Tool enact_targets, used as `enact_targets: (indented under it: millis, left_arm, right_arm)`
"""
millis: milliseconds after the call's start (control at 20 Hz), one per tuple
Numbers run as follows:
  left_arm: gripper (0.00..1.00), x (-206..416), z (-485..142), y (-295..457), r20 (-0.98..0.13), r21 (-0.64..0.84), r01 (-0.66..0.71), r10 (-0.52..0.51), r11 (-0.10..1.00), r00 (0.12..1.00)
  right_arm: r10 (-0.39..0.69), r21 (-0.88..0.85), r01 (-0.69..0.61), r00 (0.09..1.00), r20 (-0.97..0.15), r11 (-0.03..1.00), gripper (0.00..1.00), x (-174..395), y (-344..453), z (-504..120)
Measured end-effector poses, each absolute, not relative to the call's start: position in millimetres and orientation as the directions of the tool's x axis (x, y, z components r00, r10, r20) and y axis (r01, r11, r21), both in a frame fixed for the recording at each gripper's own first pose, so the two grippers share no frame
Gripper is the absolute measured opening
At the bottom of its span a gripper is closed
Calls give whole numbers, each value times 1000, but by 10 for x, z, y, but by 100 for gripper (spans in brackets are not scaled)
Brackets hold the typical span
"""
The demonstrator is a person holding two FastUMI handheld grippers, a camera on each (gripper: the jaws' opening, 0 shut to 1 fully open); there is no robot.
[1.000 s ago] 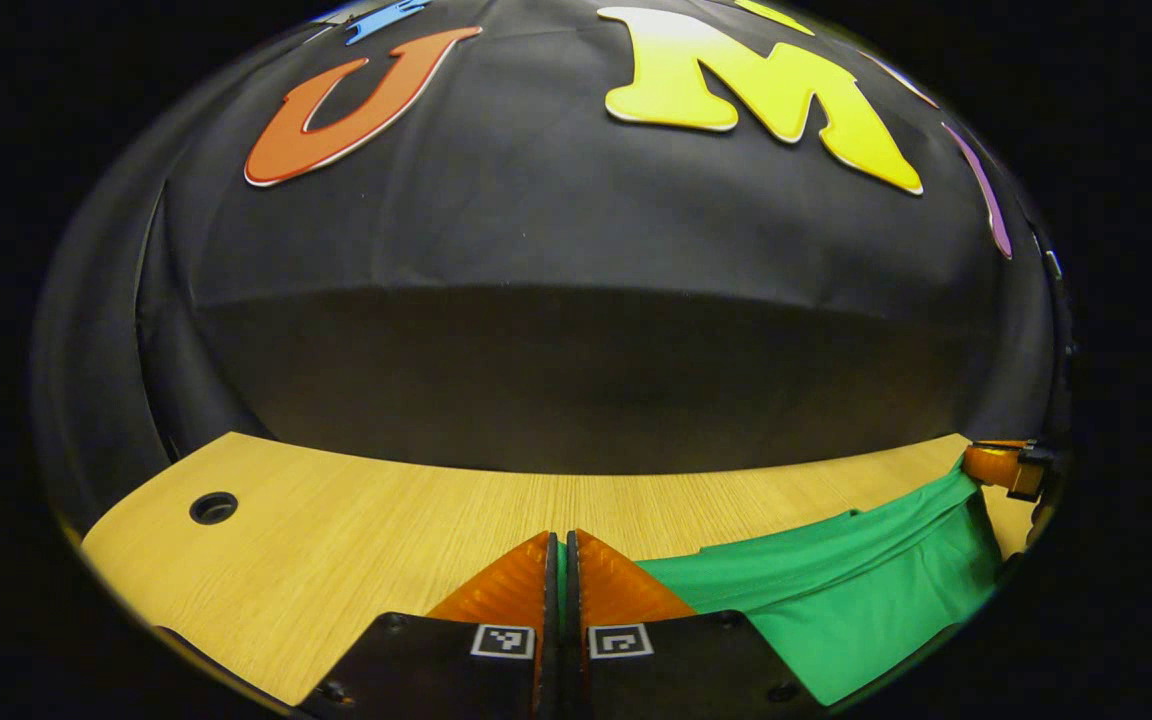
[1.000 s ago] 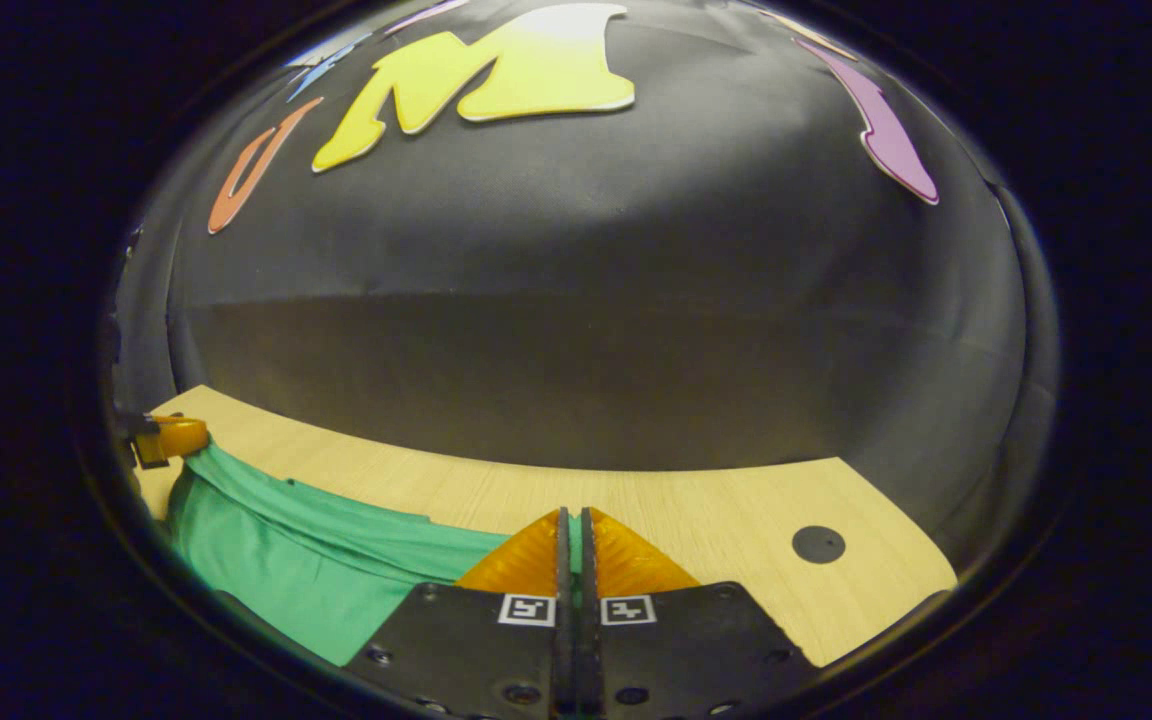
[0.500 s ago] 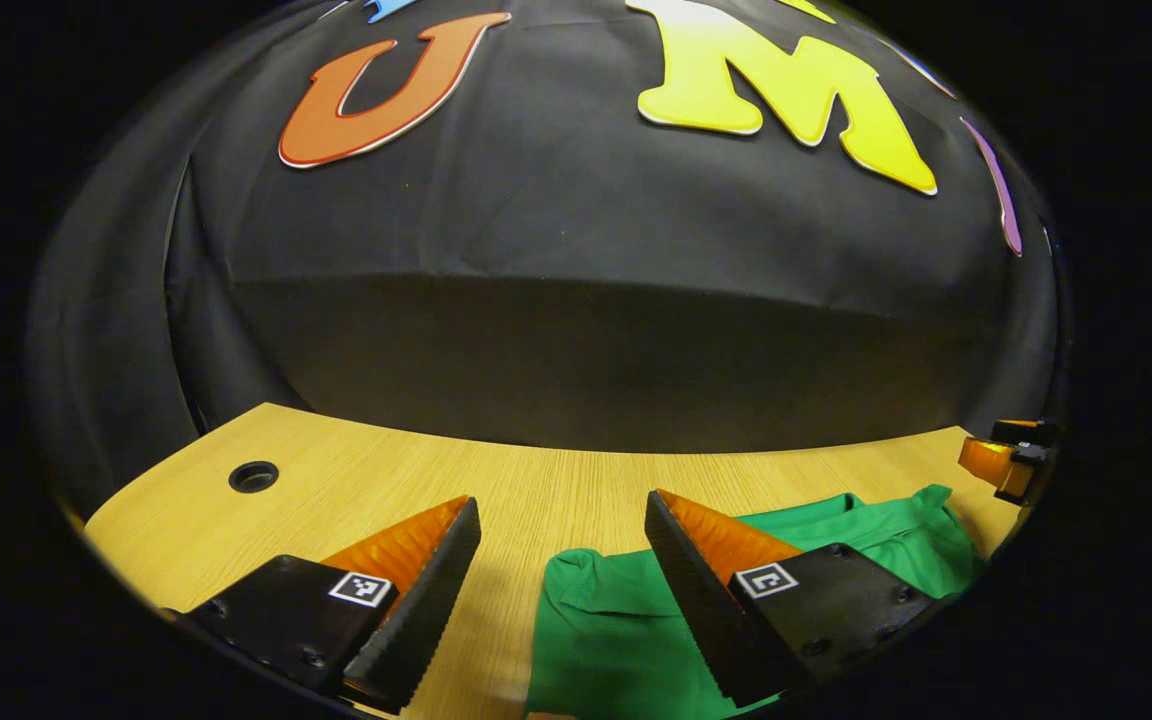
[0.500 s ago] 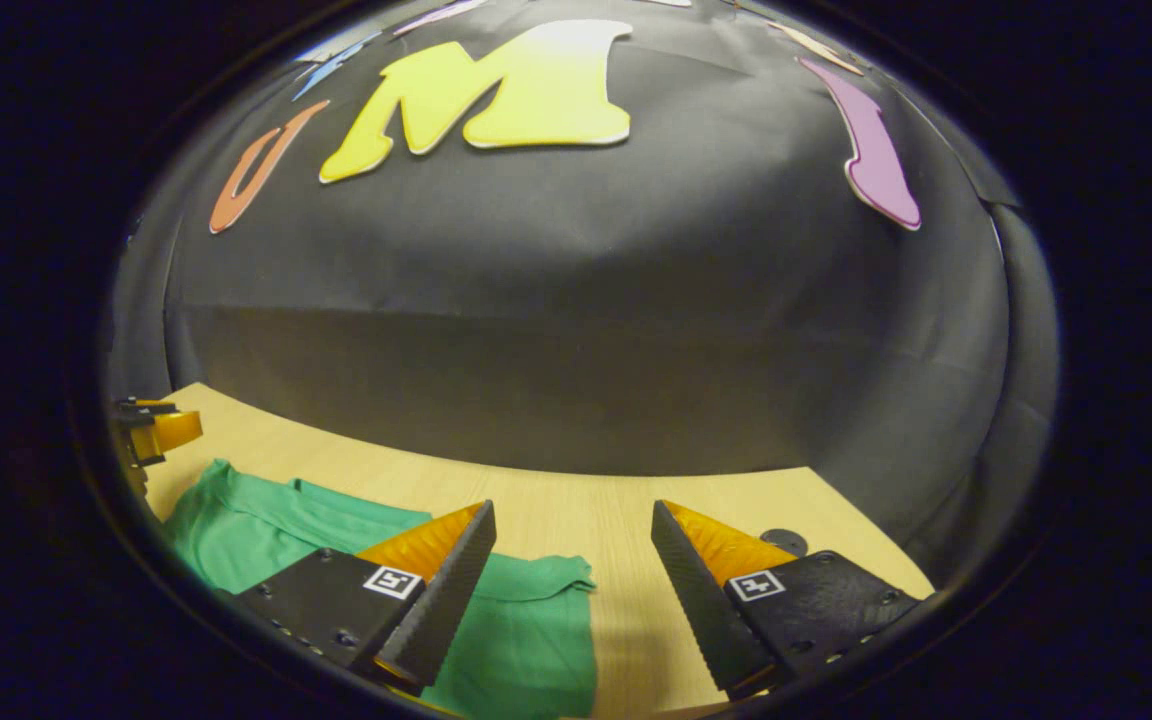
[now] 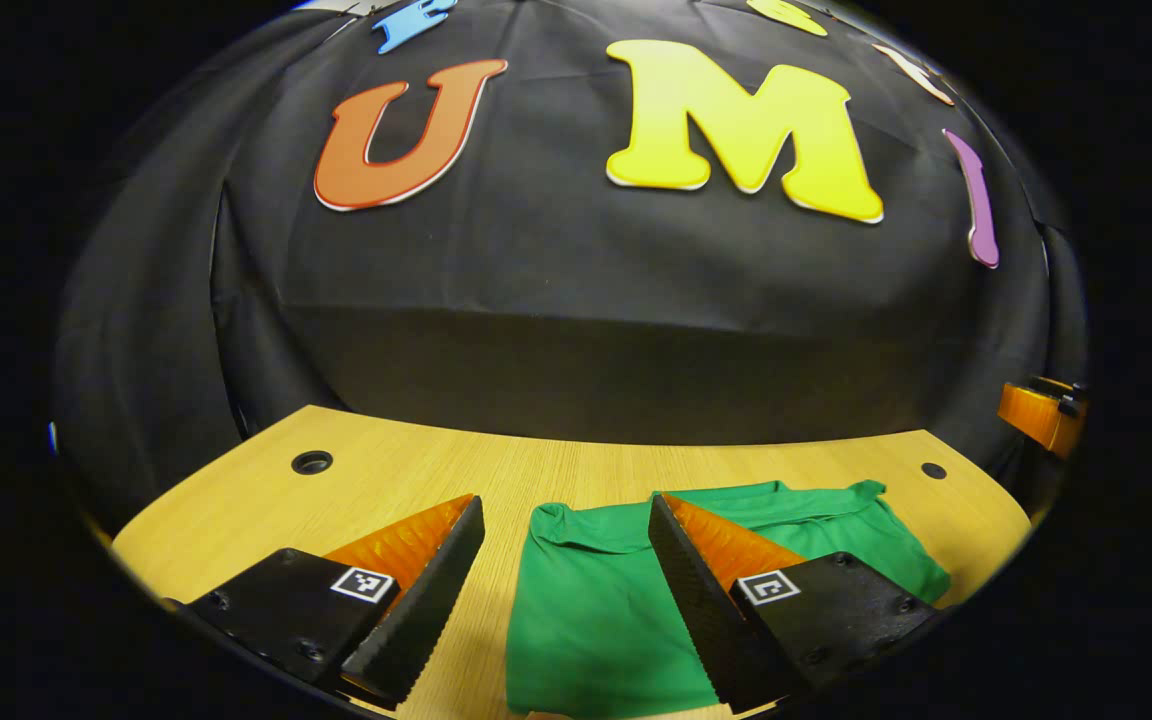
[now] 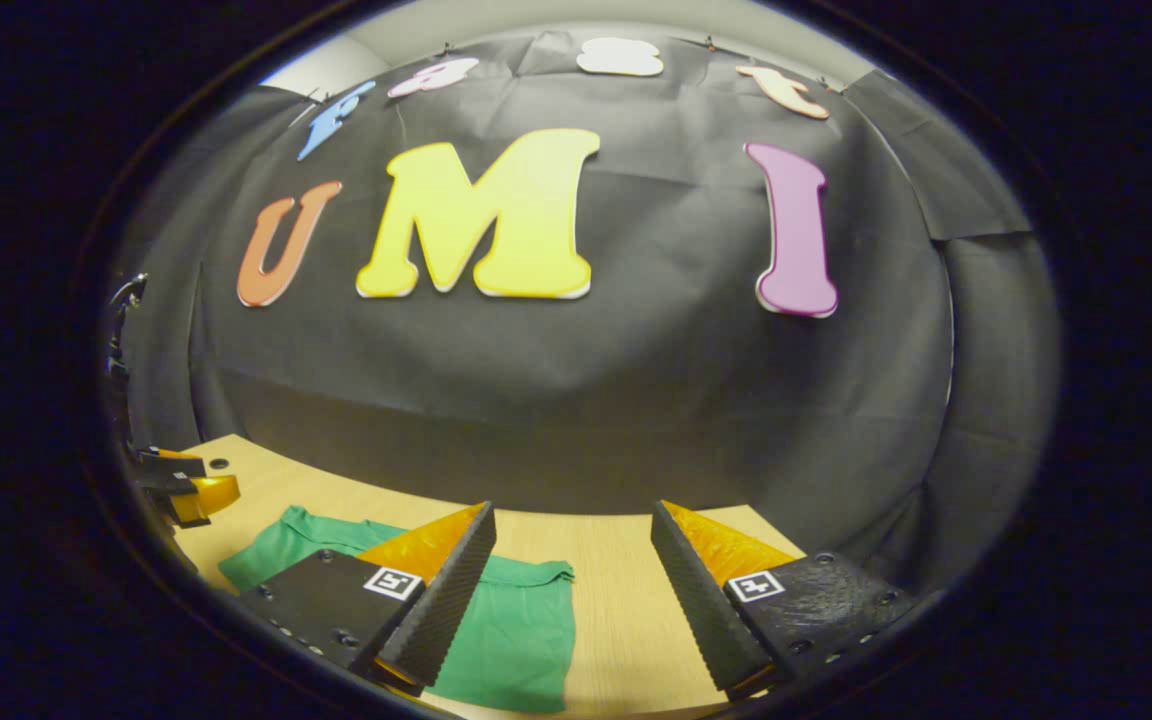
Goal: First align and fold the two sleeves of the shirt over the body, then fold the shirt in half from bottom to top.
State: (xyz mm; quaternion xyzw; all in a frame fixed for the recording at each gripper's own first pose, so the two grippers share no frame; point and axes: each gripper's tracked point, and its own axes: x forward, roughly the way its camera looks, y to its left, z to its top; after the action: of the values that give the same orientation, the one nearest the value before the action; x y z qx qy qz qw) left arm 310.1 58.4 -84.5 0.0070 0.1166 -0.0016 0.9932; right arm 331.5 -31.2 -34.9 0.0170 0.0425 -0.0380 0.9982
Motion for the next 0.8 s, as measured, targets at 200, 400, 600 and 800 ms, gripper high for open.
enact_targets:
  millis: [200,400,600,800]
  left_arm:
    - [100,2377,-247,500,-161,49,-12,20,999,987]
    - [100,1676,147,323,-83,51,6,-2,999,997]
    - [100,1026,96,236,-81,108,-25,34,994,996]
    - [100,432,-72,13,-97,139,16,-2,990,995]
  right_arm:
    - [-41,59,41,999,-8,997,95,2541,-316,132]
    - [-37,59,34,998,43,998,95,1804,-439,384]
    - [-49,90,44,997,54,995,96,1075,-585,389]
    - [-73,72,70,996,44,995,95,440,-657,206]
